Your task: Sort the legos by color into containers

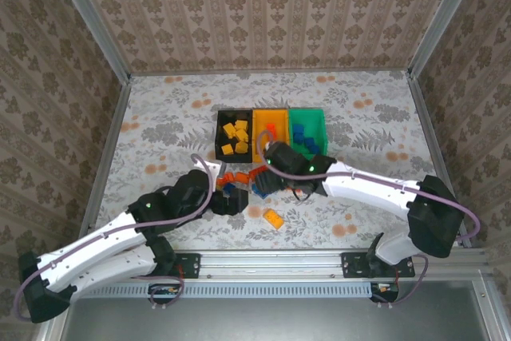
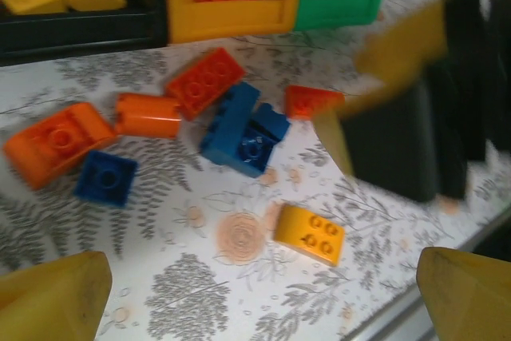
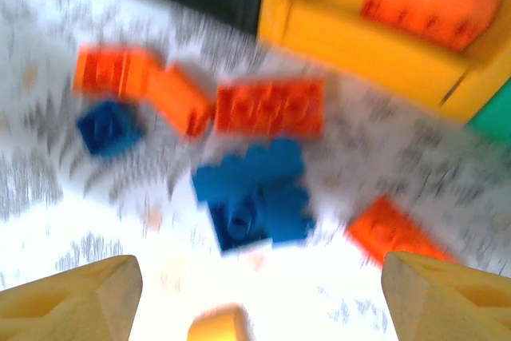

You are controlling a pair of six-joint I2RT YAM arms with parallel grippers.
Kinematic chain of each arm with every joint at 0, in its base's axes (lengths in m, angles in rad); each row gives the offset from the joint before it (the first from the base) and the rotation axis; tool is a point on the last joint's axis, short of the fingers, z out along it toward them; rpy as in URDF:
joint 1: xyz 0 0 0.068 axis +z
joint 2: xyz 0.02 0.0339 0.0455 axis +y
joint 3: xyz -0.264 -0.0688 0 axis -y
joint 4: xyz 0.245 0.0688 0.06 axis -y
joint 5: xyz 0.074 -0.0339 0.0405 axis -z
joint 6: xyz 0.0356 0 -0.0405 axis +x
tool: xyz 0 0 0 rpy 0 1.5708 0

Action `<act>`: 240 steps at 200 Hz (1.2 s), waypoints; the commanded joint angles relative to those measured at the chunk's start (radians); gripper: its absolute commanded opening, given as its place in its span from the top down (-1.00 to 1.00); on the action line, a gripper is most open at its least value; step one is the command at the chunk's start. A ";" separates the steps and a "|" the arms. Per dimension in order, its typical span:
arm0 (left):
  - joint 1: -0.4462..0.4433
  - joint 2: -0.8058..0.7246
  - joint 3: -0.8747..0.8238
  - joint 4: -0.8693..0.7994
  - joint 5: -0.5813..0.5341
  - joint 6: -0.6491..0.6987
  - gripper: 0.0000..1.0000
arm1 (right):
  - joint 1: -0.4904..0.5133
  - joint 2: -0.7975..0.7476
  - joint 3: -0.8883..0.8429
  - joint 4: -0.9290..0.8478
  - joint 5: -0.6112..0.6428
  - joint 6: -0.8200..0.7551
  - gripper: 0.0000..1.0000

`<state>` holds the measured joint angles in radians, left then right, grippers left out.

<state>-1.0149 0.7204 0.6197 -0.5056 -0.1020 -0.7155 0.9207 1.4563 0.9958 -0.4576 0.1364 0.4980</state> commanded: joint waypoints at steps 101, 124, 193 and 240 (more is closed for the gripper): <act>0.082 -0.037 -0.111 -0.063 -0.057 -0.078 -1.00 | 0.174 0.159 -0.074 -0.055 -0.036 0.028 -0.45; 0.096 -0.056 -0.124 -0.057 -0.051 -0.081 -0.99 | 0.177 0.214 -0.067 -0.059 -0.023 0.030 -0.27; 0.130 -0.071 -0.133 -0.059 -0.033 -0.077 -1.00 | 0.169 0.154 -0.041 -0.045 -0.002 0.007 0.31; 0.137 -0.106 -0.154 -0.076 -0.056 -0.115 -0.99 | 0.026 0.127 0.201 -0.064 -0.004 -0.067 0.32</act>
<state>-0.8875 0.6392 0.4900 -0.5499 -0.1436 -0.7944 1.0290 1.5978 1.0374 -0.5327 0.1234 0.4820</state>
